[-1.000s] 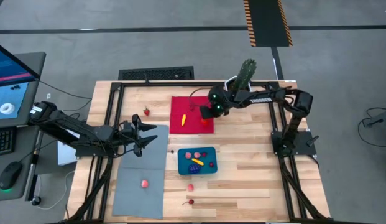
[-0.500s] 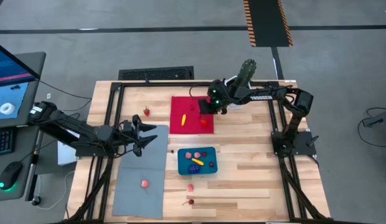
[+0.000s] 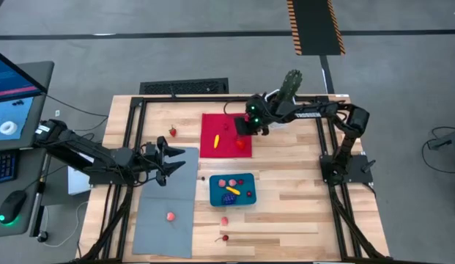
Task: Pick and placing Produce into tupperware
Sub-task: Put the strawberry into the blue bin
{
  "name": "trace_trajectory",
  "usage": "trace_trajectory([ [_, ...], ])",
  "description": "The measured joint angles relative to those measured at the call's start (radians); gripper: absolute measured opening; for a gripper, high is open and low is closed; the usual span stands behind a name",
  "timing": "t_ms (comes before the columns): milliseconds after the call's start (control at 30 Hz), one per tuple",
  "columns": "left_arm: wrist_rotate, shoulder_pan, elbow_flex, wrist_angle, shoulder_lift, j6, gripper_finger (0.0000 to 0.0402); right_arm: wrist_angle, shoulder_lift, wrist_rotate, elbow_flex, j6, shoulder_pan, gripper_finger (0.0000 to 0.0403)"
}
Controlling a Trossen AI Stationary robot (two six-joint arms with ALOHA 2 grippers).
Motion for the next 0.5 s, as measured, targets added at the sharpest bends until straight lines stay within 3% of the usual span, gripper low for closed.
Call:
trace_trajectory([
  [500, 0.004, 0.000, 0.001, -0.039, 0.000, 0.010, 0.0219, 0.015, 0.183, -0.014, 0.053, -0.084, 0.060, 0.0120],
])
